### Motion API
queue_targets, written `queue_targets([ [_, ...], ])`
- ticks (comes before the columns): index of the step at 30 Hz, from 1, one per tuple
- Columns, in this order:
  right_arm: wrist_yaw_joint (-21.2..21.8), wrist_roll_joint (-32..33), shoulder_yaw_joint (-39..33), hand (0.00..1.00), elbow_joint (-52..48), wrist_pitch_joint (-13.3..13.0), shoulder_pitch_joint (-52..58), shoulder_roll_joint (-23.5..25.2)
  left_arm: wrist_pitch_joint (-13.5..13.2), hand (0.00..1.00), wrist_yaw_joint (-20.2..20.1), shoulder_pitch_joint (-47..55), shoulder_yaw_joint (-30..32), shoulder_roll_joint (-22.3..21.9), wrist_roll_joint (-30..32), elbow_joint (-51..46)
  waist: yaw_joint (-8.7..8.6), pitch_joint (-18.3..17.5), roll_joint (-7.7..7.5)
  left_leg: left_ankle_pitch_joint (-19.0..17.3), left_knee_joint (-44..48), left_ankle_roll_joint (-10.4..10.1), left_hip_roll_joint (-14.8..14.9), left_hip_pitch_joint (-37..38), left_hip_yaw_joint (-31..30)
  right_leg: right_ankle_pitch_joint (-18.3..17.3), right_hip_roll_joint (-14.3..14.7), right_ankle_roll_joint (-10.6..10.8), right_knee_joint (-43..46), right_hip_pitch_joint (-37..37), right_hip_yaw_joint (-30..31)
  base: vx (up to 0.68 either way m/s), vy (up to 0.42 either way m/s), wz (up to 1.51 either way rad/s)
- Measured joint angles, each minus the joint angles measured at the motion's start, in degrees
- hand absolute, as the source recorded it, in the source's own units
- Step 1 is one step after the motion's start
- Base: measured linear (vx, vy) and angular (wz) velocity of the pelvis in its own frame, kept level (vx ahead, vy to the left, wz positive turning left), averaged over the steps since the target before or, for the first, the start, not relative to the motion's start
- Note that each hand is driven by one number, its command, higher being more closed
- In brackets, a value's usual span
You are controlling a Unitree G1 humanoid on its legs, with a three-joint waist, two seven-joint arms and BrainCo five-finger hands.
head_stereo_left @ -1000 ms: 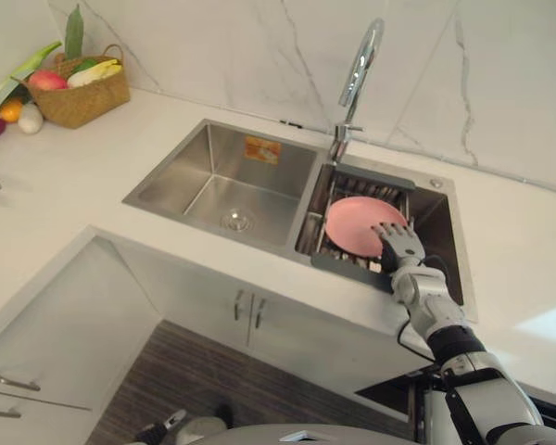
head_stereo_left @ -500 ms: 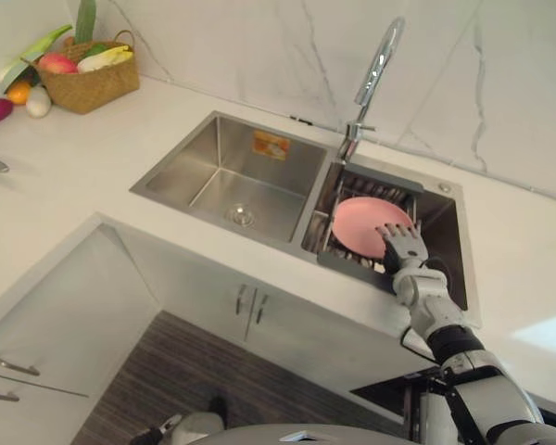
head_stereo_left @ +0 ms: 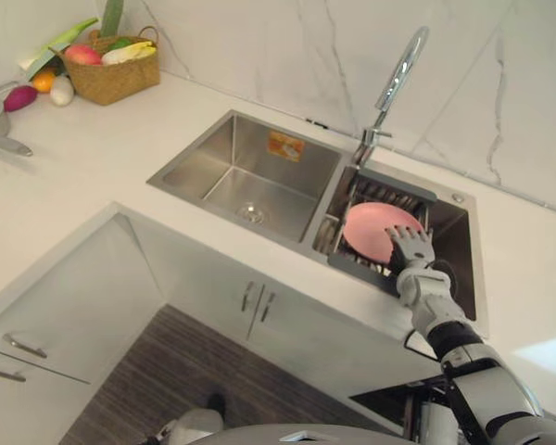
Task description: Walk over to the sink, pick up the cup, carry it to the dishwasher, place the cup inside the dishwasher, then close the dishwasher door
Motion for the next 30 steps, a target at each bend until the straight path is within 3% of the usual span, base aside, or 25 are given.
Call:
queue_targets([
  [1,0.0,0.4,0.0,1.00,0.0,0.0,0.0,-0.1,0.0,0.00,0.0,0.0,0.0,0.0,0.0,0.0,0.00,0.0,0.02,0.0,0.0,0.0,0.0,0.0,0.0,-0.1,-0.1,0.0,0.2,-0.1,0.0,0.00,0.000,0.00],
  [11,-1.3,5.3,0.4,1.00,1.4,0.0,-2.3,-1.3,-1.2,0.00,-1.3,0.0,-0.1,0.1,0.3,-0.1,0.19,1.6,-0.10,0.0,0.0,0.0,0.0,-1.2,-0.1,-0.4,-0.3,-0.2,1.5,-1.8,0.6,0.00,0.000,0.00],
  [17,-8.1,5.4,0.4,1.00,2.1,0.2,-3.0,-2.1,3.0,0.00,-6.9,-0.1,-0.1,0.9,0.8,-0.1,0.86,2.8,0.06,0.0,0.0,0.0,0.0,-2.1,0.4,-0.4,-0.1,-0.2,1.0,-2.9,2.5,-0.01,0.014,-0.01],
  [24,-13.5,3.3,0.5,1.00,1.8,-0.4,-5.7,-3.9,3.1,0.00,-8.0,-0.2,-0.8,0.9,0.8,-0.2,1.19,5.6,1.30,0.0,0.0,0.0,0.1,-3.9,1.5,-0.5,0.6,0.0,-0.5,-4.8,5.1,-0.02,0.042,-0.05],
  [30,-14.0,3.3,1.8,1.00,0.0,-1.4,-6.3,-6.1,3.0,0.00,-8.3,-0.1,-2.3,0.8,0.8,-0.3,1.56,6.4,1.56,0.0,0.0,-0.1,0.1,-5.3,1.4,-0.5,0.7,0.0,-0.5,-6.0,5.2,-0.01,0.017,0.07],
])
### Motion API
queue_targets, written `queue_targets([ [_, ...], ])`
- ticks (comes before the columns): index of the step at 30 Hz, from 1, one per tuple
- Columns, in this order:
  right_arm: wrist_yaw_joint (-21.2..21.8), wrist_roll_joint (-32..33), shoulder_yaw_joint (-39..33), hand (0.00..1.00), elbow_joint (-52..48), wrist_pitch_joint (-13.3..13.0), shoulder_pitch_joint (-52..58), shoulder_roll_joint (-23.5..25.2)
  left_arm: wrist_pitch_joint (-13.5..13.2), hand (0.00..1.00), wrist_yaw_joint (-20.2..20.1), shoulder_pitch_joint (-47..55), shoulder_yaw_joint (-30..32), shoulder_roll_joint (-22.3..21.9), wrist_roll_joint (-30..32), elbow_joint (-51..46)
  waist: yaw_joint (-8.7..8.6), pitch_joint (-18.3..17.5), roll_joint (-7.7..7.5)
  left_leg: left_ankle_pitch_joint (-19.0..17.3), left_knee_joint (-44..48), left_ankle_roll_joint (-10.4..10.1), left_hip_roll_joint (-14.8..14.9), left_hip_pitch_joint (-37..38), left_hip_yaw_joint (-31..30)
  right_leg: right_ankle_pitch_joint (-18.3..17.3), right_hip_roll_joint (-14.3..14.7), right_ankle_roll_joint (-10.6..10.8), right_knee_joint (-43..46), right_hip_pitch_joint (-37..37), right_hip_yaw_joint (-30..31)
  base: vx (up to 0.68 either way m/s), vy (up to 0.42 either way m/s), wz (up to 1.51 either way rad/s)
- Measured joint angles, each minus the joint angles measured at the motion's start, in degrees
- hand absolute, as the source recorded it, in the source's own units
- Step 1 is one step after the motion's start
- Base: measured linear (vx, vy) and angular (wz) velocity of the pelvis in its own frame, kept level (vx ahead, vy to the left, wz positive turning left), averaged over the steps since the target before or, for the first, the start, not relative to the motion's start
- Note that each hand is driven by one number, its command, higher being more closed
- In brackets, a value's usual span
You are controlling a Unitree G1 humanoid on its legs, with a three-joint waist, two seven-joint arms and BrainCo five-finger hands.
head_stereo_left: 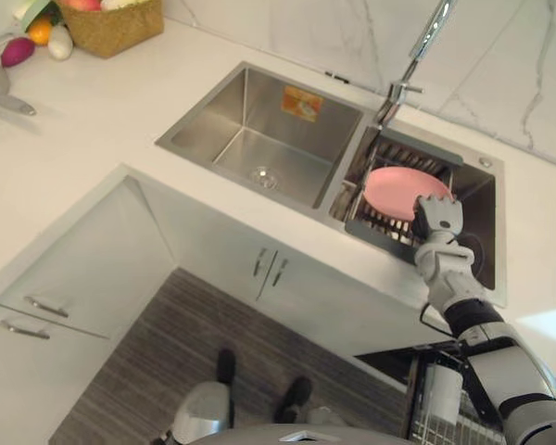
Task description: Walk over to the sink, pick up the cup, carry it to the dishwasher, place the cup inside the dishwasher, then close the dishwasher door
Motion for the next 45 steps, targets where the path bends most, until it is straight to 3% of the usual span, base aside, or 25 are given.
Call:
queue_targets([
  [8,0.4,0.1,2.4,1.00,-0.2,-1.8,-3.1,-0.4,-0.5,0.00,-0.3,0.0,-1.3,0.1,0.0,0.0,1.22,0.4,0.41,0.1,0.0,-0.1,0.1,-1.1,0.0,0.0,0.2,0.0,0.0,-1.4,0.6,0.02,0.001,0.03],
  [9,0.4,0.1,3.2,0.00,-0.2,-2.3,-3.3,-0.4,-0.5,0.00,-0.3,0.0,-1.4,0.1,0.0,0.0,1.43,0.4,0.37,0.1,0.0,-0.1,0.1,-1.1,0.0,0.0,0.2,0.0,0.0,-1.4,1.0,0.05,0.002,0.07],
  [17,1.0,1.3,3.5,0.00,-0.2,-2.0,-4.1,-0.4,-0.6,0.00,-0.3,0.0,-2.4,0.2,0.0,0.0,2.07,0.3,0.19,0.4,0.0,-0.6,-0.1,-1.0,0.3,0.0,0.1,0.0,0.0,-0.8,1.2,0.06,-0.002,0.10],
  [24,0.8,4.2,3.3,0.00,0.0,0.2,-4.3,-0.4,-1.1,0.00,-0.2,0.0,-2.7,0.7,0.0,0.3,2.58,-0.1,-0.53,1.6,0.0,-1.5,0.0,-0.3,0.6,1.6,0.1,-0.7,0.0,0.0,1.2,0.09,-0.035,0.04],
  [29,0.8,6.7,3.2,0.00,0.7,0.4,-5.3,-0.3,-1.5,0.00,-0.2,0.0,-2.7,1.0,0.0,0.4,2.79,-0.2,-0.76,3.6,0.4,-0.5,0.5,-0.1,1.0,2.2,0.5,-0.9,0.4,0.2,1.3,0.12,-0.071,0.00],
  [38,9.3,9.9,3.0,0.00,2.6,0.1,-5.8,1.5,-1.4,0.00,0.1,0.3,-2.3,1.1,0.2,0.4,2.48,-0.2,-0.78,2.7,0.1,-0.7,0.5,3.9,0.5,1.3,0.5,-0.4,0.5,4.0,1.4,0.06,-0.025,-0.03],
  [45,9.0,19.6,-1.3,0.00,3.2,0.9,-3.4,2.8,0.9,0.00,-0.7,0.3,-2.8,0.9,3.0,1.0,1.74,-0.6,-0.69,1.9,0.0,-0.3,0.9,5.3,3.6,0.4,0.2,-0.6,1.0,4.3,3.0,-0.06,0.051,-0.10],
])
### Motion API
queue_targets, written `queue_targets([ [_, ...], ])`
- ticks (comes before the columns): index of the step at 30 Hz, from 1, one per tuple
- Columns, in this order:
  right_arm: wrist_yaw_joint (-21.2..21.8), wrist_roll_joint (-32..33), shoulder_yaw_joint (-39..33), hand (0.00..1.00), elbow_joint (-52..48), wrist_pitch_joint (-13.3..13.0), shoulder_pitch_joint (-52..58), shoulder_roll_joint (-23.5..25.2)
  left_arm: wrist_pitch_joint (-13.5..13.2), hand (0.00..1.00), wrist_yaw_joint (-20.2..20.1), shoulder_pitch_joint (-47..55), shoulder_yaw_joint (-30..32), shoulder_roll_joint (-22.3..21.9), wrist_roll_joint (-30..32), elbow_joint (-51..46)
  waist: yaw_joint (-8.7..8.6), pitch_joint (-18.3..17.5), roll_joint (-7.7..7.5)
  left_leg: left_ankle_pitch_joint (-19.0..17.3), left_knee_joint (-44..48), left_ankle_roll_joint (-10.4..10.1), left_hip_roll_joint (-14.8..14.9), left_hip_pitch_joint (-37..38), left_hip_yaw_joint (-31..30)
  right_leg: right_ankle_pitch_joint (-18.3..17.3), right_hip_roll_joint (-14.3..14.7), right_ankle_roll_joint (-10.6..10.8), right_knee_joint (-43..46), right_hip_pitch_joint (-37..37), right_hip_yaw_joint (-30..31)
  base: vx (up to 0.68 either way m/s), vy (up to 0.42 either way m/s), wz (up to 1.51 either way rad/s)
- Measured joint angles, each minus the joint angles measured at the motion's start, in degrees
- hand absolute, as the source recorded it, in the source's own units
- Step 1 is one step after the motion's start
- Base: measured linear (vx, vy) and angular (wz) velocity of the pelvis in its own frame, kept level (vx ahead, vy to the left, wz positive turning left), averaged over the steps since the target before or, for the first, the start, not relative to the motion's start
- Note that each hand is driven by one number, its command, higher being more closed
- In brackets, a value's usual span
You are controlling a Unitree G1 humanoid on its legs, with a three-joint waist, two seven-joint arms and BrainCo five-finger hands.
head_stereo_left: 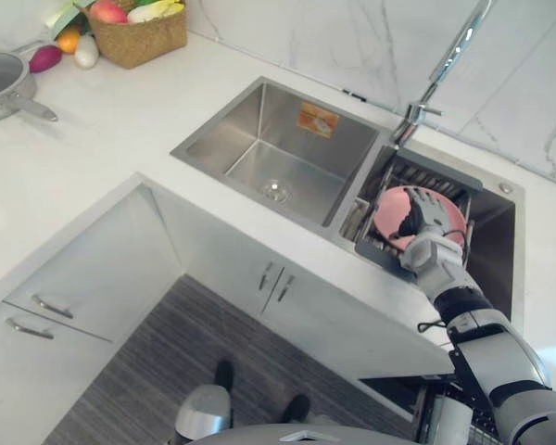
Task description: Walk over to the sink, pick up the cup, carry it to the dishwasher, place the cup inside the dishwasher, then close the dishwasher door
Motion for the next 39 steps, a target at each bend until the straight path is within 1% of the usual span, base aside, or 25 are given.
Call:
queue_targets([
  [1,-0.2,0.8,-0.9,0.00,0.0,-0.2,0.3,0.0,0.3,0.00,-0.1,0.0,-0.1,0.0,0.6,0.1,-0.48,-0.4,0.02,-0.3,0.0,0.4,0.0,0.1,0.9,0.1,-0.1,0.0,-0.2,0.1,0.3,-0.02,0.032,-0.05],
  [2,-0.4,0.8,-1.1,0.00,0.0,-0.4,0.4,0.0,0.3,0.00,-0.1,0.0,-0.1,0.0,0.8,0.2,-0.60,-0.5,0.05,-0.3,0.0,0.4,0.0,0.1,1.2,0.1,-0.1,0.1,-0.2,0.1,0.4,0.01,0.035,-0.13],
  [4,-2.8,1.2,-3.3,0.00,-1.6,-1.4,2.4,0.0,1.5,0.00,0.1,0.0,-0.6,0.1,1.5,0.6,-0.95,-2.3,0.24,-0.7,0.0,0.9,-0.1,0.3,2.9,0.8,-0.2,0.2,-0.9,-0.2,1.8,0.04,0.028,-0.28],
  [6,-3.7,1.4,-4.3,0.00,-2.1,-1.8,2.9,0.0,2.0,0.00,0.2,0.0,-0.6,0.1,1.5,0.7,-1.40,-2.7,0.41,-0.7,0.0,0.9,-0.1,0.5,3.4,1.0,-0.2,0.4,-1.0,-0.2,2.6,0.05,0.010,-0.23],
  [7,-5.1,3.1,-6.3,0.00,-4.9,-2.2,4.0,0.0,2.4,0.00,0.3,0.1,-0.6,0.0,1.5,0.7,-2.05,-2.8,0.56,-0.9,0.0,0.9,-0.1,0.9,4.2,1.1,-0.3,0.4,-1.0,-0.2,3.1,0.05,0.009,-0.22],
  [8,-5.4,3.7,-7.2,0.00,-6.0,-2.3,4.5,0.0,2.5,0.00,0.3,0.1,-0.6,0.0,1.5,0.9,-2.23,-2.9,0.65,-1.0,0.0,0.9,-0.1,1.1,4.4,1.1,-0.2,0.4,-1.0,-0.2,3.5,0.07,0.007,-0.27],
  [11,-8.8,7.0,-11.5,0.00,-10.5,-3.4,6.1,0.0,3.4,0.00,0.5,0.2,-0.6,-0.1,1.5,1.6,-3.64,-3.7,0.97,-1.4,0.0,0.9,0.0,1.7,5.8,1.4,-0.2,0.8,-1.0,-0.3,4.6,0.07,-0.001,-0.23],
  [14,-9.4,8.8,-14.6,0.00,-15.7,-5.1,8.0,0.0,3.7,0.00,0.7,0.5,-0.5,-0.2,1.5,1.6,-4.39,-4.5,1.26,-1.9,0.0,0.4,0.1,2.6,6.9,1.6,-0.1,0.6,-1.0,-0.2,6.1,0.06,0.000,-0.25],
  [16,-8.2,9.9,-15.5,0.00,-17.6,-6.8,8.8,0.0,3.8,0.00,1.2,0.8,-0.5,-0.2,1.5,1.7,-4.98,-4.8,1.35,-2.1,0.0,0.5,0.2,3.0,7.5,1.6,-0.1,0.6,-1.0,-0.2,6.4,0.04,0.000,-0.18],
  [18,-4.7,9.7,-17.1,0.00,-19.4,-8.7,10.3,-0.3,3.9,0.00,1.6,0.9,-0.5,-0.2,1.5,1.7,-5.41,-5.5,1.34,-2.3,0.0,0.4,0.3,3.1,7.7,1.6,0.0,0.7,-1.0,-0.3,6.8,0.03,0.009,-0.09],
  [19,-3.7,9.4,-17.1,0.00,-19.9,-9.3,10.8,-0.4,3.9,0.00,1.6,1.0,-0.5,-0.1,1.5,1.7,-5.55,-5.5,1.31,-2.3,0.0,0.4,0.3,3.1,7.7,1.6,0.0,0.7,-1.0,-0.2,6.9,0.02,0.015,-0.03],
  [20,-1.6,7.8,-17.1,0.00,-21.0,-10.4,11.4,-0.5,4.0,0.00,1.7,1.2,-0.5,-0.2,1.5,1.7,-5.95,-5.6,1.27,-2.4,0.0,0.4,0.3,3.2,7.9,1.6,0.0,0.7,-1.0,-0.3,7.1,0.00,0.017,-0.06],
  [21,0.5,5.9,-17.0,0.00,-22.0,-12.3,11.6,-0.8,4.0,0.00,1.8,1.4,-0.5,-0.2,1.4,1.7,-6.24,-5.6,1.28,-2.4,0.0,0.4,0.3,3.2,8.1,1.6,0.0,0.7,-1.0,-0.4,7.3,0.00,0.018,-0.07],
  [22,1.4,5.0,-17.0,0.00,-22.3,-13.1,11.6,-1.0,4.0,0.00,1.9,1.4,-0.5,-0.2,1.4,1.7,-6.35,-5.6,1.28,-2.4,0.0,0.4,0.3,3.2,8.3,1.6,0.0,0.7,-1.0,-0.4,7.4,-0.01,0.021,-0.07],
  [25,5.0,1.9,-16.8,0.00,-24.2,-16.8,12.6,-3.2,4.2,0.00,2.0,1.6,-0.5,-0.3,1.4,1.7,-6.35,-5.6,1.20,-2.6,0.0,0.5,0.4,3.4,8.9,1.5,0.0,0.9,-1.1,-0.4,7.5,-0.01,0.021,-0.06],
  [26,6.1,0.4,-16.8,0.00,-24.2,-18.0,12.8,-3.8,4.2,0.00,2.1,1.6,-0.5,-0.3,1.4,1.7,-6.43,-5.8,1.08,-2.6,0.0,0.6,0.4,3.5,9.0,1.2,0.0,0.6,-1.1,-0.4,7.5,-0.01,0.017,-0.05],
  [30,9.6,-1.9,-15.3,0.00,-24.2,-20.2,13.8,-4.9,4.5,0.00,2.9,2.0,-0.5,-0.3,1.1,1.7,-6.65,-6.6,0.84,-2.7,0.0,0.6,0.3,3.5,9.0,1.2,0.0,0.5,-1.1,-0.5,7.5,0.00,0.000,0.00],
  [34,11.9,-4.4,-12.9,0.00,-24.2,-20.8,14.7,-4.9,4.6,0.00,3.0,2.2,-0.5,-0.3,0.3,1.7,-6.66,-7.2,0.87,-2.7,0.0,0.6,0.3,2.9,8.9,1.2,0.0,0.5,-1.1,-0.9,7.3,0.00,0.000,0.00],
  [39,13.5,-7.5,-11.5,0.00,-23.8,-20.8,16.0,-4.9,4.7,0.00,3.0,2.5,-0.4,-0.4,-0.8,1.7,-6.63,-7.2,0.89,-2.7,0.0,0.6,0.3,2.8,8.7,1.1,-0.1,0.7,-1.1,-1.0,7.0,0.02,0.003,0.02],
])
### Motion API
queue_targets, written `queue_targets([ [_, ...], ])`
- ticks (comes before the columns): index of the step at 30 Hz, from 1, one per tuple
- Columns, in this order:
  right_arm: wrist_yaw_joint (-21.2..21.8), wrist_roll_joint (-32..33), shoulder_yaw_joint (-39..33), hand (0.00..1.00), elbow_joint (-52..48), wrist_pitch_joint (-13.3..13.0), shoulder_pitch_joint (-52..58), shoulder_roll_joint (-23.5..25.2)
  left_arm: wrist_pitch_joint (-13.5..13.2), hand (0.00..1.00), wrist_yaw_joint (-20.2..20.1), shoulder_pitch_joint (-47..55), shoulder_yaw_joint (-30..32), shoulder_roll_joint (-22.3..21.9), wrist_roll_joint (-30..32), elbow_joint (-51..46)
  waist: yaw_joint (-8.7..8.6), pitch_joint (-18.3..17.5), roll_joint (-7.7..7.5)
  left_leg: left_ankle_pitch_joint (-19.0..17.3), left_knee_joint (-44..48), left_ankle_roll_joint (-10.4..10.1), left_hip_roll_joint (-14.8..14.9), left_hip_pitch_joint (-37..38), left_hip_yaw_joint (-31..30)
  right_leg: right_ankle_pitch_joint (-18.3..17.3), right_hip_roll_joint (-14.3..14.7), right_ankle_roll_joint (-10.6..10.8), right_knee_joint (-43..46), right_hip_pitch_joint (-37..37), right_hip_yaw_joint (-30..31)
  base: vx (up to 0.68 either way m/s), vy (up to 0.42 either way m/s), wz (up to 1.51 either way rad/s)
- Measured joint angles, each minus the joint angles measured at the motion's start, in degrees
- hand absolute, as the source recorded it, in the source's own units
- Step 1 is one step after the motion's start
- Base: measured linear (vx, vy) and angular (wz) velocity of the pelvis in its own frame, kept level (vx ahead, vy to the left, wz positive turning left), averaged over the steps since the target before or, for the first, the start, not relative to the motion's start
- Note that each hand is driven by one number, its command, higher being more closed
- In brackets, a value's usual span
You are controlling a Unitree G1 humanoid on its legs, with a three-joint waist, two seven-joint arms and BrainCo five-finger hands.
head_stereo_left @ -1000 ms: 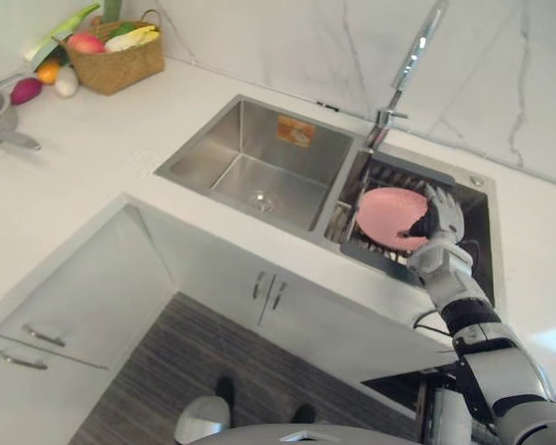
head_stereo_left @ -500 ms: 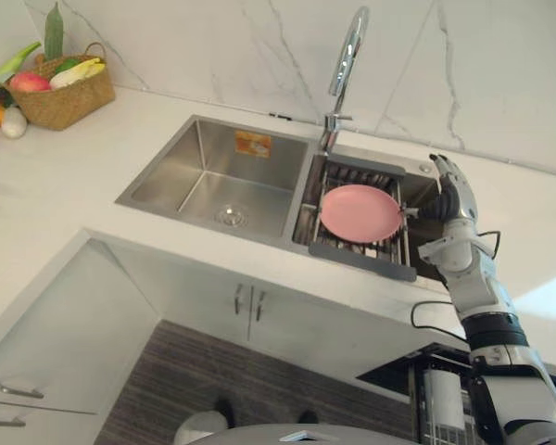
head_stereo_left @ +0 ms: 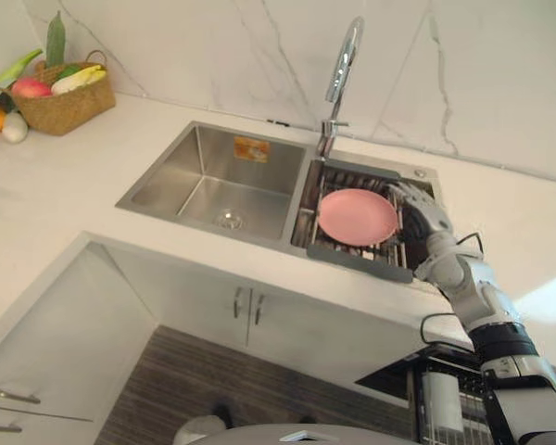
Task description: Walk over to the sink, pick up the cup, carry it to the dishwasher, place the cup inside the dishwasher, then close the dishwasher door
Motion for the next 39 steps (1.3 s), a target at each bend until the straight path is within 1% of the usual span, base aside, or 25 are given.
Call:
queue_targets([
  [5,0.1,-1.0,0.2,0.00,0.3,0.5,1.4,0.0,0.0,0.00,0.0,0.1,0.0,0.0,0.0,0.0,-0.33,0.0,0.02,0.0,0.0,0.0,-0.1,0.1,-1.2,0.0,-0.1,0.4,0.0,0.7,-1.2,0.04,0.007,0.12],
  [10,-0.1,-4.0,0.3,0.00,1.3,2.8,1.4,0.0,0.0,0.00,0.0,0.1,0.0,-0.1,0.0,0.0,-0.01,0.0,0.00,0.0,0.0,0.0,-0.2,0.1,-1.4,0.0,-0.1,0.4,0.0,0.7,-1.4,0.00,0.000,0.00],
  [14,-1.6,-5.5,0.3,0.00,3.1,4.9,2.1,0.1,0.0,0.00,0.1,0.1,0.0,-0.1,0.0,0.0,-0.22,-0.1,-0.06,0.1,0.0,0.0,-0.4,-0.3,-2.4,-0.2,-0.2,0.7,0.0,0.7,-2.2,0.00,0.018,0.09],
  [17,-2.3,-7.2,0.3,0.00,4.7,5.3,2.1,0.1,0.0,0.00,0.1,0.2,0.2,0.0,0.0,0.0,-0.11,-0.1,-0.14,0.3,0.0,0.0,-0.3,-0.5,-2.7,-0.2,-0.2,0.7,0.0,0.7,-2.6,0.01,0.016,0.09],
  [19,-2.3,-7.6,0.7,0.00,5.0,6.0,2.1,0.1,0.0,0.00,0.1,0.3,1.0,-0.1,0.0,0.0,0.15,-0.1,-0.14,0.3,0.0,0.0,-0.3,-0.6,-2.8,-0.2,-0.2,0.7,0.0,0.6,-2.7,0.00,0.000,0.00],
  [25,-2.2,-7.7,3.5,0.00,5.1,6.4,2.1,0.1,0.0,0.00,1.3,0.3,1.2,-0.3,0.0,0.0,0.32,-0.1,-0.28,0.3,0.0,0.0,-0.4,-0.9,-3.0,-0.3,-0.2,0.7,0.0,0.5,-2.8,0.00,0.002,0.01],
  [29,-2.2,-7.7,4.8,0.00,5.9,6.5,2.1,0.1,0.6,0.00,2.6,0.1,2.3,-0.6,0.1,-0.1,0.33,-0.1,-0.89,0.6,0.0,0.0,-0.5,-2.5,-4.4,-0.4,-0.2,0.6,0.0,-0.4,-4.0,0.03,0.005,0.14],
  [31,-2.1,-7.7,5.0,0.00,7.1,6.9,2.0,0.1,0.8,0.00,3.3,0.1,2.9,-0.6,0.1,-0.2,0.65,0.1,-1.21,0.8,0.0,0.1,-0.5,-2.8,-4.9,-0.2,-0.2,0.4,0.1,-0.3,-4.3,0.05,0.000,0.19],
  [32,-2.1,-7.6,5.5,0.00,7.1,7.6,2.0,0.1,1.1,0.00,3.5,0.1,3.3,-0.9,0.1,-0.2,0.77,0.1,-1.31,0.8,0.0,0.1,-0.6,-2.8,-5.4,-0.2,-0.2,0.4,0.3,-0.3,-4.4,0.05,0.006,0.14],
  [36,-1.7,-7.7,8.6,0.00,7.3,8.2,1.5,0.1,1.2,0.00,3.4,0.1,3.8,-0.9,0.1,-1.0,1.72,0.5,-1.71,1.0,0.0,0.2,-0.7,-2.8,-5.9,-0.3,-0.2,0.4,0.4,-0.2,-4.6,0.02,0.003,0.04],
  [39,-1.7,-8.3,9.4,0.00,7.5,9.0,0.8,0.1,1.2,0.00,3.2,0.2,4.3,-0.8,0.1,-1.9,2.00,1.4,-1.99,1.0,0.0,0.2,-0.7,-3.1,-6.0,-0.4,-0.2,0.4,0.4,-0.4,-4.7,0.00,0.011,0.01],
])
